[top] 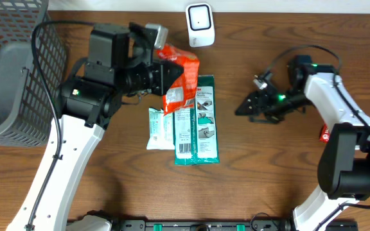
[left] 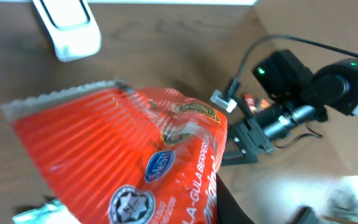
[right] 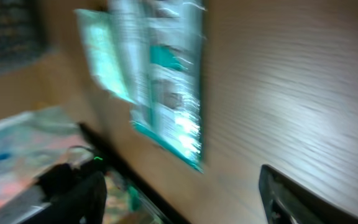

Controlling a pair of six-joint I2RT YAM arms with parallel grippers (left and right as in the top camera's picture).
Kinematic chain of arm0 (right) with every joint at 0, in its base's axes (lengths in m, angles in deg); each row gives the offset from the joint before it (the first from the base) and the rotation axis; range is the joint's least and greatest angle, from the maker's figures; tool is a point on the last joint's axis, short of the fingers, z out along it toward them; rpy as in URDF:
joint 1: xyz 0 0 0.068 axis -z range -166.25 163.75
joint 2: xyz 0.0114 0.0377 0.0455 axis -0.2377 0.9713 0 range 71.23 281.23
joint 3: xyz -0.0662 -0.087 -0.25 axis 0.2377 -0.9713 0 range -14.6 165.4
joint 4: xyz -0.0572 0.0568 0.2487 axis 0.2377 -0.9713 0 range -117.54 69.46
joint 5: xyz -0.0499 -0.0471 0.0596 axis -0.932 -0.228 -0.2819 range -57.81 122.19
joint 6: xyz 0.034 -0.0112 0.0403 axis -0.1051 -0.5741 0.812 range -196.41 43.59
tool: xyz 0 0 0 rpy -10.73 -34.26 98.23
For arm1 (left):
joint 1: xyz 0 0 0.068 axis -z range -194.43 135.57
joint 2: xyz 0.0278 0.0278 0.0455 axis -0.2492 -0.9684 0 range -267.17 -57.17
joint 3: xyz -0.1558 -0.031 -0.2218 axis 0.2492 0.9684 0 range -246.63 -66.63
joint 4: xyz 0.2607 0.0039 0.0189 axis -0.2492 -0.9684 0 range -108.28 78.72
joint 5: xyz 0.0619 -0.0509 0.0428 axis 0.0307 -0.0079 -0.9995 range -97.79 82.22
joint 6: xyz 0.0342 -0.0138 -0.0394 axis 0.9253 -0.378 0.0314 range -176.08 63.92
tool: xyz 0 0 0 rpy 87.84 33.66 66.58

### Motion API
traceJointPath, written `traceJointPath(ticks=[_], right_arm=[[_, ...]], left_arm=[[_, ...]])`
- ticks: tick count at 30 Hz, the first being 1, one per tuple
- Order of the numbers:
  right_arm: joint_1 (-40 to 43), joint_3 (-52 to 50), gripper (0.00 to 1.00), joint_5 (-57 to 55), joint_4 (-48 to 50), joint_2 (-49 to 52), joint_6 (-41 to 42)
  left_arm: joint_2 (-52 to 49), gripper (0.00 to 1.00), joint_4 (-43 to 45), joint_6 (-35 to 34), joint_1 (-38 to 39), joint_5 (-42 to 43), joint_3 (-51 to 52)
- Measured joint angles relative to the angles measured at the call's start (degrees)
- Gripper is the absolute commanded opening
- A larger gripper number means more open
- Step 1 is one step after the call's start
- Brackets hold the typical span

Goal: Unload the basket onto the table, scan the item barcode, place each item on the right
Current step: 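Open the right gripper and withdraw it right, left gripper keeping the bag, then raise the Hacks bag up to the white scanner with the left gripper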

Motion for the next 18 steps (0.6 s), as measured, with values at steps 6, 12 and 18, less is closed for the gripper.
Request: traceJointPath(ticks=[6,12,18], right_arm=[[2.9,0.0,0.99,-15.9,-3.4,0.0,2.1],[2.9,0.0,0.99,-26.5,-3.4,0.0,5.5],[2.9,0.0,0.99,-29.5,-2.6,0.0,6.3]], left_arm=[[-7.0,0.08,-9.4,3.8,5.0,-10.7,-15.4],[-17.2,0.07,-12.1,10.2,8.8,-18.7,-28.0],[-22.5,0.07,-6.1,19.2,11.2,-24.8,-28.6]])
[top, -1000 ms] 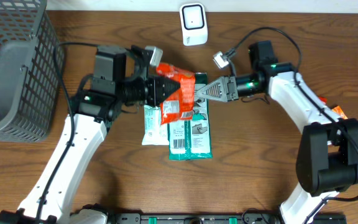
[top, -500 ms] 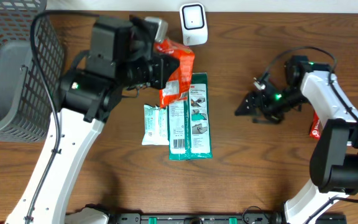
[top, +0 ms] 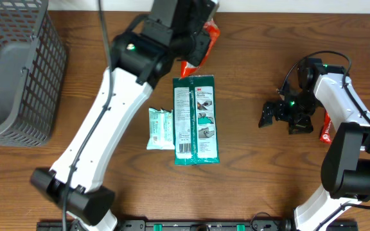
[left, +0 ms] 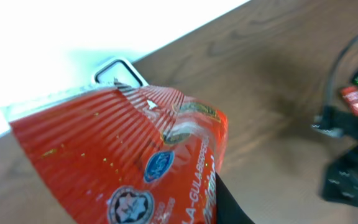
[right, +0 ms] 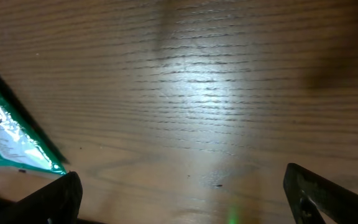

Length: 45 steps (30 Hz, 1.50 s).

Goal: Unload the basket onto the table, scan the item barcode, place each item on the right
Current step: 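Raise the Hacks bag up to the white scanner with the left gripper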

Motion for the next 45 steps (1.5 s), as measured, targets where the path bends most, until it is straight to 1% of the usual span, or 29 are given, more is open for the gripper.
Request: traceJointPath(ticks=[7,9,13,20,25,28,29,32,36,45], right_arm=[[0.0,0.0,0.99,-0.9,0.0,0.0,0.0],[0.0,0.0,0.99,-1.0,0.0,0.0,0.0],[0.0,0.0,0.99,-1.1,0.0,0.0,0.0],[0.0,0.0,0.99,-1.2,0.0,0.0,0.0],[0.0,0.0,0.99,-1.3,0.0,0.0,0.0],[0.0,0.0,0.99,-1.3,0.0,0.0,0.0],[0.0,0.0,0.99,-1.3,0.0,0.0,0.0],[0.0,0.0,0.99,-1.3,0.0,0.0,0.0],[0.0,0.0,0.99,-1.3,0.0,0.0,0.0],[0.0,0.0,0.99,-1.3,0.0,0.0,0.1]], left_arm=[[-6.0,0.07,8.7,10.1,-0.3,-4.5,0.0],[-8.9,0.07,12.5,14.1,-0.3,-5.0,0.0],[-14.7,0.07,21.1,21.6,-0.3,-6.7,-0.1],[-25.8,0.07,39.5,35.7,-0.5,-11.8,-0.1],[-31.7,0.07,49.9,44.8,-1.3,-12.9,-0.1],[-33.8,0.07,53.8,48.5,-1.8,-13.1,-0.1],[-34.9,0.07,55.9,50.8,-2.2,-13.1,-0.1],[-36.1,0.07,57.3,55.0,-3.0,-12.6,-0.1],[-36.2,0.07,57.7,58.0,-3.6,-10.6,-0.1],[-36.2,0.07,58.0,59.7,-3.6,-5.1,-0.1]])
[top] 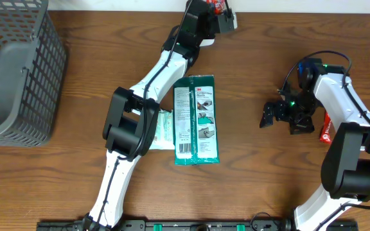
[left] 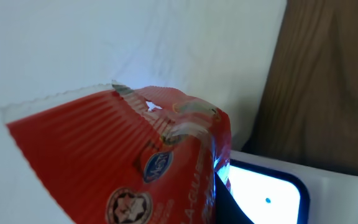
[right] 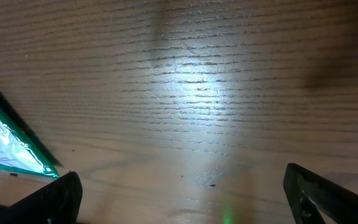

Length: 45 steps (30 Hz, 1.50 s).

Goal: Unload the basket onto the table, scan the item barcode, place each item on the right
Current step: 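Raise the Hacks bag up to the white scanner with the left gripper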

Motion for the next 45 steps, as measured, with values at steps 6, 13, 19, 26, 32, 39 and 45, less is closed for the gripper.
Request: traceJointPath(ticks=[6,13,19,26,32,39,45], right_arm=[[0.0,0.0,0.99,0.0,0.0,0.0,0.1],[0.0,0.0,0.99,0.0,0.0,0.0,0.1],[0.0,0.0,0.99,0.0,0.0,0.0,0.1],[0.0,0.0,0.99,0.0,0.0,0.0,0.1],[0.0,0.0,0.99,0.0,0.5,0.0,0.2],[0.0,0.0,0.99,6.8,-2.3,0.0,4.9],[0.5,0.0,0.99,16.3,-1.9,-0.1,3.0]], left_arm=[[-0.1,0.07,0.0,0.0,0.0,1.5,0.0],[-0.2,0.07,3.3,-0.6,0.0,2.1,0.0],[1.6,0.07,-0.8,-14.2,0.0,2.3,0.0],[14.7,0.07,-25.6,-38.6,0.3,2.3,0.0],[28.3,0.07,-52.2,-60.6,2.1,2.8,-1.4],[28.9,0.07,-66.8,-71.9,3.4,19.9,2.0],[28.3,0.07,-59.4,-75.2,6.2,29.6,13.4]])
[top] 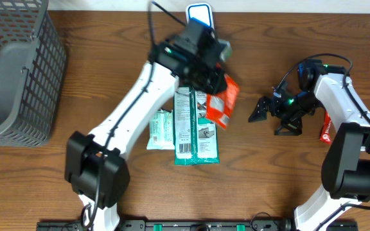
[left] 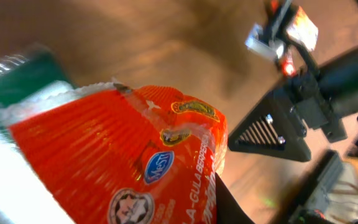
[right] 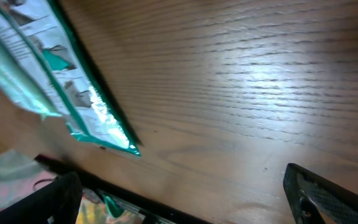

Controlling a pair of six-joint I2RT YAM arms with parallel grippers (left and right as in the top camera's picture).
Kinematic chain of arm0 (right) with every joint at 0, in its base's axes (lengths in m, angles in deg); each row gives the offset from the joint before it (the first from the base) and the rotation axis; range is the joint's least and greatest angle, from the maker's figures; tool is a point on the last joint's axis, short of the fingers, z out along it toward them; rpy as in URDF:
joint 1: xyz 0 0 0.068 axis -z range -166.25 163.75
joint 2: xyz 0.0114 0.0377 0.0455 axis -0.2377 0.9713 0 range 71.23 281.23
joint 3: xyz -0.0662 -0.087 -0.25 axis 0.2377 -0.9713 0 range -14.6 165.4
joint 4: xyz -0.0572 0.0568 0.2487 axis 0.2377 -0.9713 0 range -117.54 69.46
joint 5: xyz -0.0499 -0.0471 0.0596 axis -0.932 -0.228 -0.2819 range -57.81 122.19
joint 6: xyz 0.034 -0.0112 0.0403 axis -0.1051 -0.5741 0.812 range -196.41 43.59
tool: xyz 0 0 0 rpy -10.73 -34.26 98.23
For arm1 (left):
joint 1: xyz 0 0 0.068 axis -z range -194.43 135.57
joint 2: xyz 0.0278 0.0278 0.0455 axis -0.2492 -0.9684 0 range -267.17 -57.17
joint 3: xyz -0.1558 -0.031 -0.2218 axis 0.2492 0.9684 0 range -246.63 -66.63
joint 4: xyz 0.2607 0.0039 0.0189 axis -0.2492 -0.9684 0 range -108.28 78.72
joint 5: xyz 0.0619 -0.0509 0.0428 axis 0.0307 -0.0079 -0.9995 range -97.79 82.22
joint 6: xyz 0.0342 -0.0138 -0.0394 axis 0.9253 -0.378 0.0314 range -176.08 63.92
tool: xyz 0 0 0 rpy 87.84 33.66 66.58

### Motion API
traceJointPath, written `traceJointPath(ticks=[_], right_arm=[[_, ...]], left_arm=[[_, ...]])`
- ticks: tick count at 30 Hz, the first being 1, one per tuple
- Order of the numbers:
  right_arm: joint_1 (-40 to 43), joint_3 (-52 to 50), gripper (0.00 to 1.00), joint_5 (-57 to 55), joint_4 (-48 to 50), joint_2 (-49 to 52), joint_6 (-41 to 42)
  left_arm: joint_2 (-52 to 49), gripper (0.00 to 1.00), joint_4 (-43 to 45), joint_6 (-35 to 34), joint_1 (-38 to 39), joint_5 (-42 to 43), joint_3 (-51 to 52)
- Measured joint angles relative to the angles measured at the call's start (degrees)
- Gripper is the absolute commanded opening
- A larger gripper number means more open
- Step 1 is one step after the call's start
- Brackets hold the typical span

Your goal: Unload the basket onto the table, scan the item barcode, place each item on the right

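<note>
My left gripper (top: 212, 82) is shut on a red snack packet (top: 222, 99), which hangs above the right edge of the long green package (top: 196, 122). The packet fills the left wrist view (left: 123, 155), printed face toward the camera. The white scanner (top: 199, 14) stands at the table's far edge, behind my left arm. My right gripper (top: 267, 114) is open and empty just right of the packet, low over bare wood. In its own view both fingers (right: 319, 193) show wide apart, with the green package (right: 73, 81) at the upper left.
A small white and green packet (top: 160, 128) lies against the green package's left side. A grey wire basket (top: 11, 64) fills the far left corner. A small red item (top: 324, 133) lies beside my right arm.
My left gripper has come back from the scanner at the far edge to the middle of the table, still holding the red packet. The right gripper has turned a little toward the green package.
My left gripper held the red packet above the green package, then nearer the scanner, then up against the scanner at the table's far edge. Now it is back over the green package's right edge. My right gripper drew off to the right and stayed open.
</note>
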Motion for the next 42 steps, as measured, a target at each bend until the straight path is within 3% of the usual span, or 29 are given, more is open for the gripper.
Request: traceJointPath(ticks=[7,11,18,21,23,24,32,40,42], right_arm=[[10.8,0.0,0.99,0.2,-0.1,0.0,-0.6],[15.7,0.0,0.99,0.0,-0.1,0.0,-1.7],[15.1,0.0,0.99,0.0,0.8,0.0,-2.5],[14.3,0.0,0.99,0.0,1.1,-0.1,-2.8],[13.8,0.0,0.99,0.0,1.1,-0.1,-3.0],[13.5,0.0,0.99,0.0,1.1,-0.1,-3.1],[9.9,0.0,0.99,-0.7,1.9,-0.1,-3.6],[5.1,0.0,0.99,-1.0,2.4,-0.1,-3.6],[3.5,0.0,0.99,-1.0,2.4,-0.1,-3.6]], left_arm=[[-0.3,0.07,20.0,-4.5,4.4,3.0,12.7],[-0.4,0.08,33.4,-9.9,6.5,-2.1,19.3],[-0.8,0.11,45.5,-14.4,12.2,-11.0,26.0],[-2.1,0.17,46.6,-15.0,14.6,-14.2,26.0],[-3.5,0.49,47.1,-15.1,15.7,-16.0,26.0],[-4.3,0.6,47.2,-15.3,16.0,-16.5,26.0],[-6.3,0.75,47.1,-15.8,14.6,-18.8,26.0],[6.0,0.74,38.8,-15.9,11.9,-19.7,26.0],[10.5,0.67,34.5,-15.9,10.0,-19.8,25.7]])
